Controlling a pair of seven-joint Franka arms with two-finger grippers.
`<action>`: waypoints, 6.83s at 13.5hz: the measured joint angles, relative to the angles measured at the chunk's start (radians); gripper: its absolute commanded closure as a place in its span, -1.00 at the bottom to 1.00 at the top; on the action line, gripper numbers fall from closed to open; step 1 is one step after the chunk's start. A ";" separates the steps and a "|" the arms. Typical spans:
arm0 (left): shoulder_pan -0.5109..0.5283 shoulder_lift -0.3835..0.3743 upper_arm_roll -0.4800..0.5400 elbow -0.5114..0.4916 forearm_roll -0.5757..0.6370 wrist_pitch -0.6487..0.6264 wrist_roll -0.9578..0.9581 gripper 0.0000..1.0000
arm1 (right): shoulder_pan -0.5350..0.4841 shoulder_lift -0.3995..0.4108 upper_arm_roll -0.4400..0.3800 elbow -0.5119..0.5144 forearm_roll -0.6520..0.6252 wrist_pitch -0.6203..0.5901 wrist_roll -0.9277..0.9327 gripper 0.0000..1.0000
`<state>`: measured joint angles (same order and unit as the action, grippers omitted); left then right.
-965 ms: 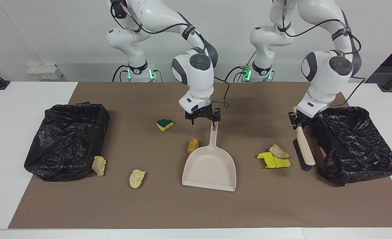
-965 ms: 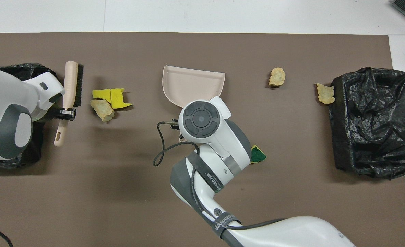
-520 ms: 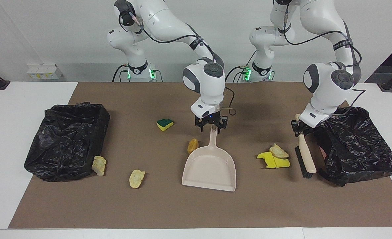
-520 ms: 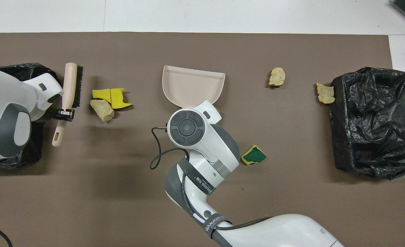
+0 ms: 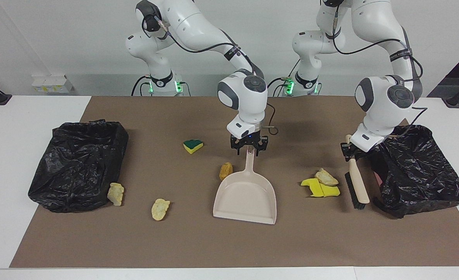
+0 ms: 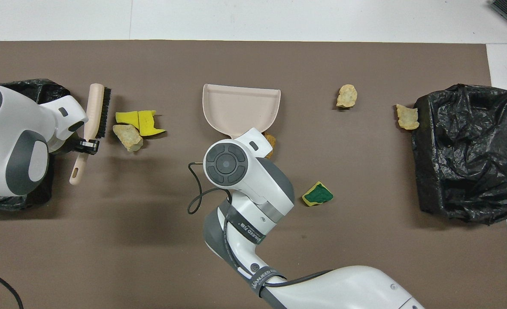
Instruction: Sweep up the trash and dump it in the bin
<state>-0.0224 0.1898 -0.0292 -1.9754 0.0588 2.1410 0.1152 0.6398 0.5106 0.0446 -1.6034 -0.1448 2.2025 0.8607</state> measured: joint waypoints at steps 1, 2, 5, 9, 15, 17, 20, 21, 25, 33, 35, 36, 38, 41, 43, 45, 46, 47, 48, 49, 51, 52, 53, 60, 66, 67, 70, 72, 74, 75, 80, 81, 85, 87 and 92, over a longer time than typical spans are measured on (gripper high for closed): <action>0.000 -0.001 -0.003 -0.008 0.000 0.000 0.000 1.00 | -0.001 0.004 -0.003 0.010 -0.001 0.000 0.000 -0.38; 0.000 -0.002 -0.005 -0.017 0.000 0.000 0.000 1.00 | -0.003 0.008 -0.004 0.017 -0.003 0.000 0.000 -0.36; -0.001 -0.011 -0.006 -0.050 0.001 0.000 0.000 1.00 | -0.005 0.017 -0.006 0.029 -0.026 0.001 0.000 -0.18; -0.023 -0.035 -0.009 -0.084 0.001 -0.017 -0.021 1.00 | -0.010 0.023 -0.009 0.063 -0.036 0.001 0.000 1.00; -0.097 -0.073 -0.013 -0.136 0.001 -0.020 -0.141 1.00 | -0.021 -0.004 -0.008 0.077 -0.033 -0.007 -0.126 1.00; -0.125 -0.076 -0.014 -0.137 0.000 -0.025 -0.245 1.00 | -0.064 -0.041 -0.006 0.074 -0.003 -0.028 -0.237 1.00; -0.141 -0.078 -0.013 -0.128 -0.038 -0.024 -0.381 1.00 | -0.139 -0.097 -0.005 0.068 0.048 -0.121 -0.499 1.00; -0.140 -0.078 -0.008 -0.126 -0.052 -0.024 -0.393 1.00 | -0.159 -0.112 -0.005 0.066 0.050 -0.149 -0.568 1.00; -0.138 -0.078 -0.001 -0.131 -0.060 -0.016 -0.398 1.00 | -0.204 -0.143 -0.003 0.053 0.064 -0.239 -0.876 1.00; -0.139 -0.083 -0.005 -0.151 -0.061 -0.001 -0.397 1.00 | -0.226 -0.153 -0.003 0.029 0.083 -0.245 -1.543 1.00; -0.145 -0.083 -0.012 -0.154 -0.062 0.004 -0.395 1.00 | -0.254 -0.153 -0.004 0.028 0.083 -0.227 -1.718 1.00; -0.158 -0.083 -0.014 -0.159 -0.065 0.005 -0.395 1.00 | -0.264 -0.153 -0.004 0.027 0.083 -0.213 -1.781 1.00; -0.194 -0.083 -0.020 -0.168 -0.076 0.007 -0.396 1.00 | -0.260 -0.152 0.001 0.021 0.082 -0.203 -1.838 1.00; -0.265 -0.083 -0.023 -0.169 -0.131 0.008 -0.399 1.00 | -0.213 -0.147 0.007 0.005 0.058 -0.203 -1.843 1.00; -0.291 -0.084 -0.023 -0.166 -0.148 0.008 -0.404 1.00 | -0.174 -0.129 0.008 0.005 0.031 -0.196 -1.843 1.00; -0.298 -0.090 -0.021 -0.137 -0.153 -0.014 -0.411 1.00 | -0.158 -0.119 0.008 0.005 0.019 -0.191 -1.843 1.00; -0.298 -0.095 -0.015 -0.116 -0.153 -0.034 -0.413 1.00 | -0.158 -0.119 0.008 0.006 0.019 -0.191 -1.843 1.00; -0.297 -0.101 -0.006 -0.097 -0.153 -0.050 -0.415 1.00 | -0.158 -0.119 0.007 0.006 0.019 -0.191 -1.843 1.00; -0.289 -0.104 0.005 -0.086 -0.153 -0.059 -0.418 1.00 | -0.158 -0.119 0.007 0.006 0.019 -0.191 -1.843 1.00; -0.268 -0.104 0.009 -0.085 -0.153 -0.060 -0.418 1.00 | -0.158 -0.119 0.007 0.006 0.019 -0.191 -1.843 1.00; -0.213 -0.103 0.015 -0.090 -0.153 -0.060 -0.416 1.00 | -0.158 -0.119 0.007 0.006 0.019 -0.191 -1.843 1.00; -0.187 -0.102 0.016 -0.096 -0.153 -0.059 -0.409 1.00 | -0.158 -0.119 0.007 0.006 0.019 -0.192 -1.843 1.00; -0.166 -0.102 0.016 -0.109 -0.153 -0.054 -0.397 1.00 | -0.158 -0.119 0.006 0.006 0.019 -0.193 -1.842 1.00; -0.274 -0.103 -0.009 -0.221 -0.154 0.074 -0.463 1.00 | -0.156 -0.119 0.006 0.029 -0.007 -0.322 -1.768 1.00; -0.356 -0.105 -0.015 -0.223 -0.207 0.089 -0.493 1.00 | -0.162 -0.119 0.002 0.058 -0.066 -0.402 -1.765 1.00; -0.368 -0.106 -0.015 -0.223 -0.219 0.090 -0.493 1.00 | -0.162 -0.119 0.002 0.060 -0.066 -0.401 -1.764 1.00; -0.395 -0.110 -0.015 -0.212 -0.257 0.090 -0.494 1.00 | -0.159 -0.114 0.004 0.061 -0.066 -0.399 -1.764 1.00; -0.390 -0.115 -0.002 -0.180 -0.258 0.059 -0.494 1.00 | -0.154 -0.104 0.005 0.062 -0.066 -0.390 -1.756 1.00; -0.355 -0.125 0.013 -0.133 -0.232 -0.020 -0.492 1.00 | -0.149 -0.102 0.005 0.065 -0.067 -0.389 -1.744 1.00; -0.333 -0.129 0.016 -0.115 -0.221 -0.043 -0.491 1.00 | -0.146 -0.102 0.005 0.065 -0.067 -0.384 -1.737 1.00; -0.253 -0.137 0.019 -0.099 -0.210 -0.066 -0.468 1.00 | -0.117 -0.092 0.008 0.077 -0.067 -0.357 -1.684 1.00; -0.252 -0.136 0.018 -0.111 -0.209 -0.063 -0.461 1.00 | -0.108 -0.092 0.008 0.081 -0.067 -0.355 -1.668 1.00; -0.264 -0.122 0.003 -0.185 -0.209 0.023 -0.454 1.00 | -0.123 -0.092 -0.001 0.092 -0.072 -0.360 -1.669 1.00; -0.275 -0.108 -0.002 -0.206 -0.209 0.069 -0.456 1.00 | -0.144 -0.089 -0.004 0.092 -0.077 -0.360 -1.679 1.00; -0.287 -0.095 -0.004 -0.208 -0.210 0.109 -0.456 1.00 | -0.128 -0.054 -0.001 0.109 -0.081 -0.337 -1.680 1.00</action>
<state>-0.3089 0.0944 -0.0337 -2.1837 -0.1513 2.2502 -0.3408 0.5117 0.4563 0.0434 -1.4947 -0.2256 1.8656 -0.8196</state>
